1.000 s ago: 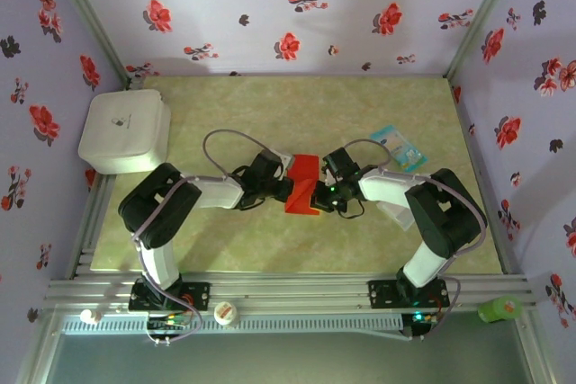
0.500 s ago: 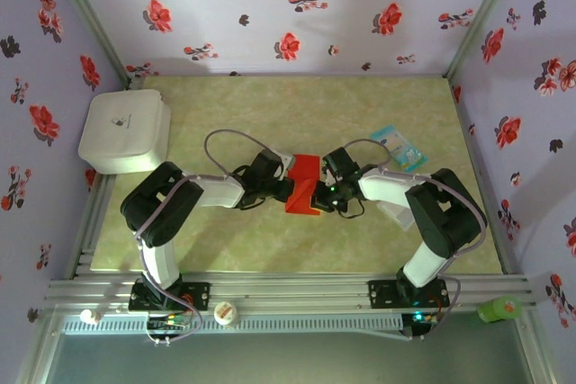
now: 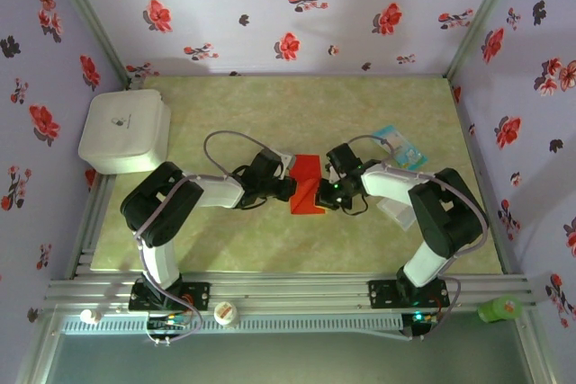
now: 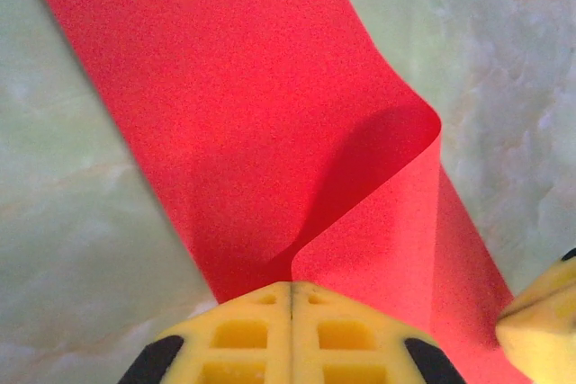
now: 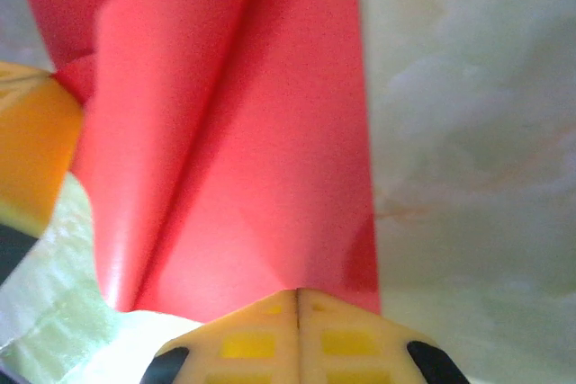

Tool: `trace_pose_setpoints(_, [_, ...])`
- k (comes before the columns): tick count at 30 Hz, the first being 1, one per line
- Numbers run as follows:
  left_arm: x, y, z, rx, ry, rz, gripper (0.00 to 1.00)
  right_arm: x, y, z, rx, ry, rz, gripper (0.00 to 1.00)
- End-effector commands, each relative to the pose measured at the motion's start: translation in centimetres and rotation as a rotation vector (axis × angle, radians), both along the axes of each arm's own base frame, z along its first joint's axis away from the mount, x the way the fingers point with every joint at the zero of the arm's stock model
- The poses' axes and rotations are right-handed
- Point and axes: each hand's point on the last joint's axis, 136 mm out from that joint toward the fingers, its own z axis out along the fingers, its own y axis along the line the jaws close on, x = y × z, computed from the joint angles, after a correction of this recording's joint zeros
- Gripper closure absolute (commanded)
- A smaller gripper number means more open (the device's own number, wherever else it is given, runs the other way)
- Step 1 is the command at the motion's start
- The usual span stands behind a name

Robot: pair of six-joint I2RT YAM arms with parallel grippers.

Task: Fold a paper plane with a square sheet of paper (pick it up from the middle)
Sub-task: Fold the triangle a second time at the center of the table.

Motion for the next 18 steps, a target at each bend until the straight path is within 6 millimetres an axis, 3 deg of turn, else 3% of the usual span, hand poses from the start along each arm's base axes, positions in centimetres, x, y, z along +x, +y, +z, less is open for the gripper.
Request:
trace_pose_setpoints(1, [0.2, -0.1, 0.9, -0.045, -0.003, 0.012, 0.98, 0.5, 1.6, 1.9, 0.094, -0.035, -0.010, 0.93])
trace_pose_setpoints(5, [0.2, -0.1, 0.9, -0.046, -0.002, 0.012, 0.98, 0.4, 1.9, 1.1, 0.101, -0.014, -0.019, 0.93])
trace_pose_setpoints(10, [0.2, -0.1, 0.8, -0.032, -0.002, 0.001, 0.98, -0.4, 0.2, -1.1, -0.001, 0.027, -0.026, 0.95])
trace_pose_setpoints(18, [0.3, -0.3, 0.5, -0.013, -0.004, -0.013, 0.98, -1.1, -0.8, -2.0, -0.061, 0.043, -0.003, 0.98])
